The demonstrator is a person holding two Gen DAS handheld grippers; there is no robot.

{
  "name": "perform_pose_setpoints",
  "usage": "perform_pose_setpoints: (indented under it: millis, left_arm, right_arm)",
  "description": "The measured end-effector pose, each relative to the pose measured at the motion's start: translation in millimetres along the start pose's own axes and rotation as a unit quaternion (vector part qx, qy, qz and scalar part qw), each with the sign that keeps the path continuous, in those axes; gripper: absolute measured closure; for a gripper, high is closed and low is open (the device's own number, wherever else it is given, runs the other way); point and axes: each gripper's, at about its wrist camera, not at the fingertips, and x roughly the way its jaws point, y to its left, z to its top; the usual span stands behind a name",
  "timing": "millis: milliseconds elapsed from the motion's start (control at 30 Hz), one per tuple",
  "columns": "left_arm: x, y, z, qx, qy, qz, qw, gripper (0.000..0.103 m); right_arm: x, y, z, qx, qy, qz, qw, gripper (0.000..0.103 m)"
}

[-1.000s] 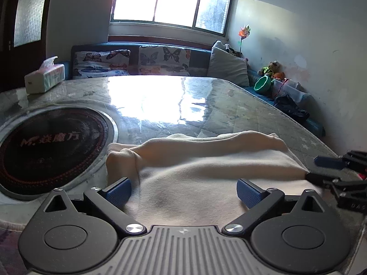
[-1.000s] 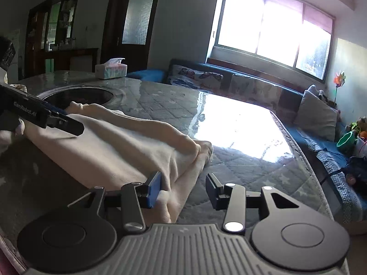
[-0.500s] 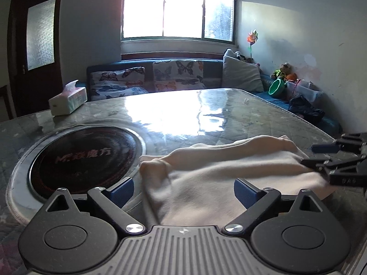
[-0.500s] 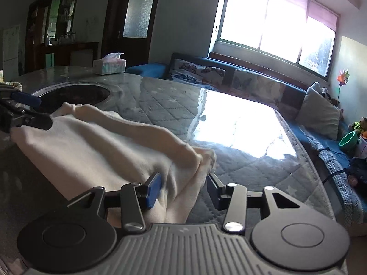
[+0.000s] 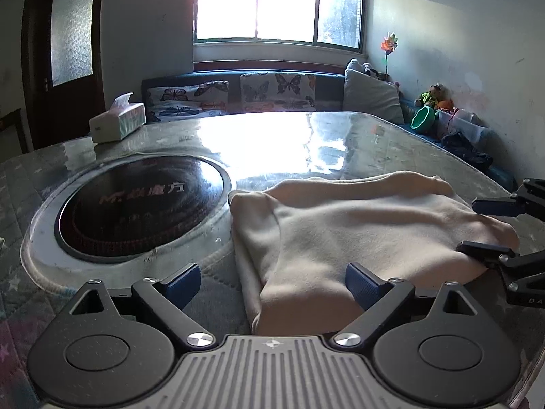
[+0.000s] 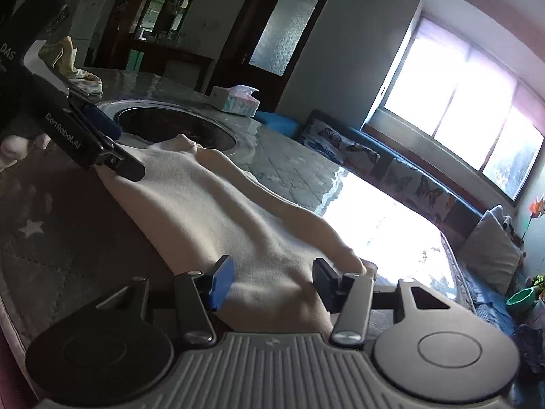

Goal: Fold clothes

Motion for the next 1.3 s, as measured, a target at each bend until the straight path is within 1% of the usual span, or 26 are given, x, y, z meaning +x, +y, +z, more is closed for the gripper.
perform_pose_setpoints:
  millis: [67, 167, 300, 467, 600, 800, 933, 1000, 1067, 1167, 1300]
  left_arm:
    - [-1.9, 1.1, 1.4, 0.000, -0.001, -0.001, 1.0000, 0.009]
    - [-9.0, 0.1, 8.7, -0.003, -0.016, -0.003, 0.9999, 0.009]
    - [-16.3, -7.9, 16.4, -0.001, -0.036, -0.018, 0.9992, 0.009]
    - [-11.8, -19.2, 11.3, 0.021, -0.030, -0.026, 0.9990, 0.009]
    - [-9.4, -23.1, 3.4, 0.027, -0.020, -0.031, 0.9990, 0.009]
    - [-2.4, -21.9, -6.0, 0.020, -0.003, -0.029, 0.9994, 0.007]
    - [-12.2, -19.9, 0.7, 0.004, -0.020, -0.042, 0.9989, 0.008]
    - [-17.0, -18.9, 4.1, -0.004, -0.028, -0.049, 0.9984, 0.008]
    - [-21.9, -17.9, 7.4, -0.012, -0.036, -0.056, 0.9977, 0.007]
    - [-28.9, -16.5, 12.3, -0.024, -0.048, -0.067, 0.9963, 0.002]
    - [-25.4, -18.0, 12.1, -0.058, -0.050, -0.126, 0.9891, 0.003]
  right_arm:
    - [-0.5, -0.5, 4.7, -0.004, 0.001, 0.001, 1.000, 0.051]
    - [-1.6, 1.8, 19.8, -0.011, -0.019, 0.007, 1.000, 0.049]
    - [6.2, 16.2, 33.9, -0.020, -0.040, 0.026, 0.999, 0.046]
    - [16.5, 38.3, 34.5, -0.051, -0.043, 0.045, 0.997, 0.046]
    - [17.1, 46.8, 30.7, -0.063, -0.042, 0.043, 0.996, 0.046]
    - [12.5, 44.0, 24.8, -0.047, -0.039, 0.044, 0.997, 0.046]
    - [8.8, 41.2, 28.1, -0.035, -0.034, 0.048, 0.998, 0.046]
    - [6.1, 37.2, 31.5, -0.014, -0.030, 0.054, 0.998, 0.045]
    - [2.7, 28.8, 35.3, 0.030, -0.022, 0.073, 0.997, 0.045]
    - [3.1, 14.9, 36.8, 0.092, -0.013, 0.090, 0.992, 0.045]
    - [7.7, 8.0, 29.9, 0.124, 0.001, 0.081, 0.989, 0.045]
